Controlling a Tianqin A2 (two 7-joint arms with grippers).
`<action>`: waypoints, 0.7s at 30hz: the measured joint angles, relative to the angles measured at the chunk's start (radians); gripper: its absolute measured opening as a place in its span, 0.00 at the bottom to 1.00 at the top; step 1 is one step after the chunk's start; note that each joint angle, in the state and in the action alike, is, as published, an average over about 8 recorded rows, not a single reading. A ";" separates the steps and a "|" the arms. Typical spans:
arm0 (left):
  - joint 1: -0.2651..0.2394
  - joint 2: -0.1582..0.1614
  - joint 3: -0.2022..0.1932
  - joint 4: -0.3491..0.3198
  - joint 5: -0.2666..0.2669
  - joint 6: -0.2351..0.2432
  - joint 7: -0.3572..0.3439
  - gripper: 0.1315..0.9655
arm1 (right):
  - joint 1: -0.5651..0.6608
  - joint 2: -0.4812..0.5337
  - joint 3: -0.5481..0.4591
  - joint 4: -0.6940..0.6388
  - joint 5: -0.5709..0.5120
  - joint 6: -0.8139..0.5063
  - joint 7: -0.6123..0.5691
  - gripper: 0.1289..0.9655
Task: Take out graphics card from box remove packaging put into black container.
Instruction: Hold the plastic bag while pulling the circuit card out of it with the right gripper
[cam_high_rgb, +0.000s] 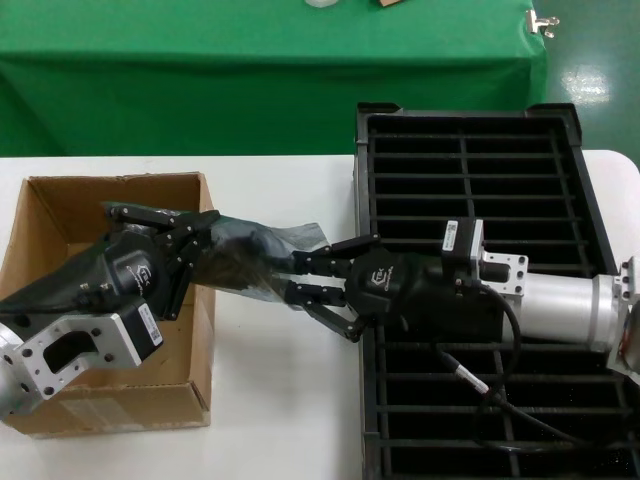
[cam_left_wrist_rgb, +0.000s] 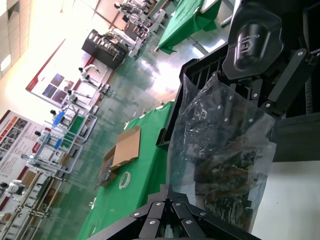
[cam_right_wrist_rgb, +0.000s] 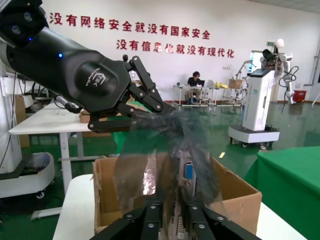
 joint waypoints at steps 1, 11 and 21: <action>0.000 0.000 0.000 0.000 0.000 0.000 0.000 0.01 | 0.002 -0.002 0.000 -0.003 0.000 0.000 0.001 0.05; 0.000 0.000 0.000 0.000 0.000 0.000 0.000 0.01 | 0.031 -0.025 0.006 -0.060 0.003 0.003 -0.012 0.18; 0.000 0.000 0.000 0.000 0.000 0.000 0.000 0.01 | 0.034 -0.024 0.021 -0.070 0.013 0.002 -0.013 0.16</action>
